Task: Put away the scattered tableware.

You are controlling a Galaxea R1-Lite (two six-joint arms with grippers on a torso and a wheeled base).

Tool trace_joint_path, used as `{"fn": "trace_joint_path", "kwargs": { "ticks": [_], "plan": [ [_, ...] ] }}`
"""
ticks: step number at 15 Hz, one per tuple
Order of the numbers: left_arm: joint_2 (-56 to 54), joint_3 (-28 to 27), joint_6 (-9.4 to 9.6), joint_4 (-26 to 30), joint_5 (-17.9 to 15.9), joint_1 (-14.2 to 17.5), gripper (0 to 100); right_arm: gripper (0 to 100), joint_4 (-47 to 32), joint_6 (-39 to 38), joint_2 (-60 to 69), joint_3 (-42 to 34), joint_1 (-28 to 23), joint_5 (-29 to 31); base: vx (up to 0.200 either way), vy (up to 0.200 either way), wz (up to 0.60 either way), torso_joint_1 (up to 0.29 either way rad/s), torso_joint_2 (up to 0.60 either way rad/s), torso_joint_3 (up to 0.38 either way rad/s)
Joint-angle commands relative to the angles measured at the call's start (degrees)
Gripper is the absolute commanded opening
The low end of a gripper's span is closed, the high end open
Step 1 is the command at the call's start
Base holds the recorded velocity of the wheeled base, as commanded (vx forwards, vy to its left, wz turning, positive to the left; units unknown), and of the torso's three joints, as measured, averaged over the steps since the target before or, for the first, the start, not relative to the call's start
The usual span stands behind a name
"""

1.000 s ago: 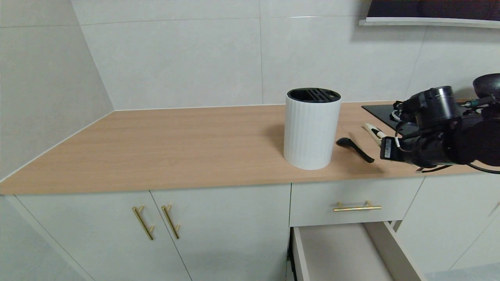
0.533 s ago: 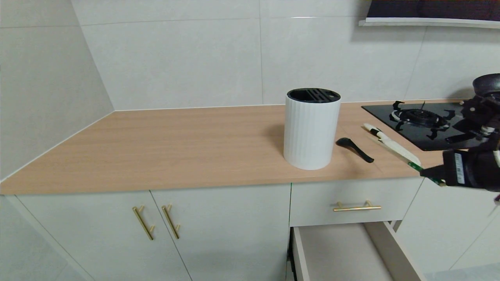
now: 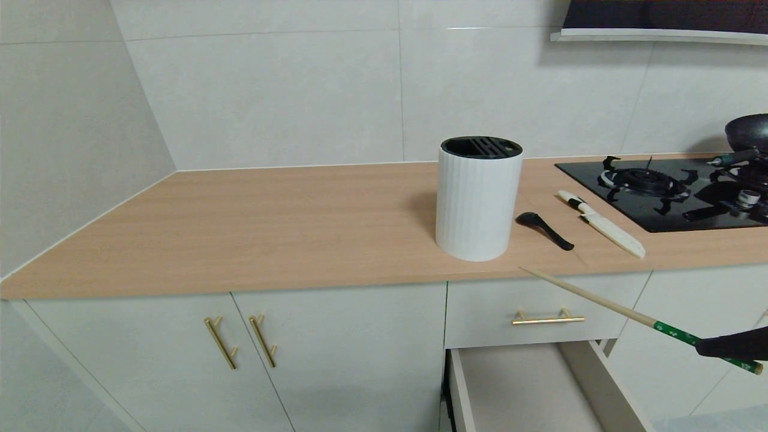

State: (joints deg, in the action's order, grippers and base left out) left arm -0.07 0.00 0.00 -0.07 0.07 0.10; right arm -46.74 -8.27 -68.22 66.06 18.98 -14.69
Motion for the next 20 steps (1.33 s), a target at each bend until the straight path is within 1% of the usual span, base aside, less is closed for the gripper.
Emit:
{"fn": "trace_joint_path", "kwargs": {
  "ticks": [1, 3, 6, 10, 14, 16, 20],
  "plan": [
    [0.07, 0.0, 0.0, -0.01, 0.01, -0.01, 100, 0, 0.42, 0.62, -2.53, -1.55, 0.09, -0.16, 0.0, 0.0, 0.0, 0.0, 0.0, 0.0],
    [0.07, 0.0, 0.0, -0.01, 0.01, -0.01, 100, 0, 0.51, 2.99, -3.94, -2.69, 0.0, -0.16, 0.0, 0.0, 0.0, 0.0, 0.0, 0.0],
    [0.07, 0.0, 0.0, -0.01, 0.01, -0.01, 100, 0, 0.77, 3.26, -6.4, -3.57, 0.09, -0.08, 0.0, 0.0, 0.0, 0.0, 0.0, 0.0],
    [0.07, 0.0, 0.0, -0.01, 0.01, -0.01, 100, 0, 4.29, 3.26, -8.07, -5.86, 0.09, 0.19, 0.0, 0.0, 0.0, 0.0, 0.0, 0.0],
    [0.07, 0.0, 0.0, -0.01, 0.01, -0.01, 100, 0, 4.99, 3.26, -9.21, -6.47, 0.09, 0.19, 0.0, 0.0, 0.0, 0.0, 0.0, 0.0],
    [0.07, 0.0, 0.0, -0.01, 0.01, -0.01, 100, 0, 4.99, 3.26, -9.56, -6.47, 0.09, 0.19, 0.0, 0.0, 0.0, -0.085, 0.22, 0.146],
    [0.07, 0.0, 0.0, -0.01, 0.01, -0.01, 100, 0, 4.99, 3.26, -10.18, -6.56, 0.27, 0.19, 0.0, 0.0, 0.0, -0.174, 0.44, 0.261]
  ]
}}
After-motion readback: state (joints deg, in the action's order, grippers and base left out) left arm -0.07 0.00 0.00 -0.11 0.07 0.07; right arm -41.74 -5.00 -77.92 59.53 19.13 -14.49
